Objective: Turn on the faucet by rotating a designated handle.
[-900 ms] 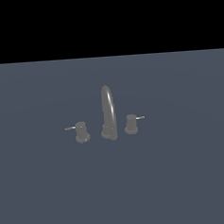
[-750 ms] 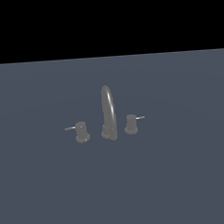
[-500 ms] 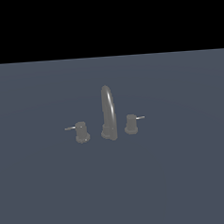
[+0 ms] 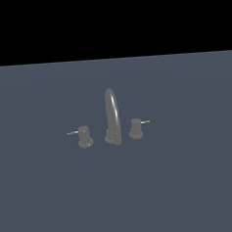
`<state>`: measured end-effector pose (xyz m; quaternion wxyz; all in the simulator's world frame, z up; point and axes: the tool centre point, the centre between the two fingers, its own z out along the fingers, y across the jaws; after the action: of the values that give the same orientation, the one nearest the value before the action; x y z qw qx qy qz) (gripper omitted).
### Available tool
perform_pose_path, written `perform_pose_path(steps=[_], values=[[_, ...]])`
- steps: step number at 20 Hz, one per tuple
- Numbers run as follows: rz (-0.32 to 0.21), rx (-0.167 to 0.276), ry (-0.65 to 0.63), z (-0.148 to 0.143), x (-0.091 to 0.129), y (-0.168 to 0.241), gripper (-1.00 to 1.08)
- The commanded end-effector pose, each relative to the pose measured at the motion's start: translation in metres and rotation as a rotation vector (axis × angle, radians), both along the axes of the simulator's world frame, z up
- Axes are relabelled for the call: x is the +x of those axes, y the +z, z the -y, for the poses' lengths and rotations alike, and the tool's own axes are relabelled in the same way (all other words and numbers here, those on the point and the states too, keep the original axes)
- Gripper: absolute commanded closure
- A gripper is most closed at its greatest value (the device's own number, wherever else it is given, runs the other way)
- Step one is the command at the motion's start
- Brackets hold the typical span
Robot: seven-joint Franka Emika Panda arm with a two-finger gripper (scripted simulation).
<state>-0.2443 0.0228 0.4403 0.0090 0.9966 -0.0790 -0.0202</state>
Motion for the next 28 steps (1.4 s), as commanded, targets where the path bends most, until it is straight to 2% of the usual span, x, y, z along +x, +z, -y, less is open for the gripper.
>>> perform_pose_path(steps=[1, 13, 28], values=[[0.001, 0.000, -0.043, -0.009, 0.003, -0.013, 1.08], [0.009, -0.001, -0.291, -0.057, 0.033, -0.088, 1.08], [0.018, 0.002, -0.589, -0.105, 0.086, -0.179, 1.08]])
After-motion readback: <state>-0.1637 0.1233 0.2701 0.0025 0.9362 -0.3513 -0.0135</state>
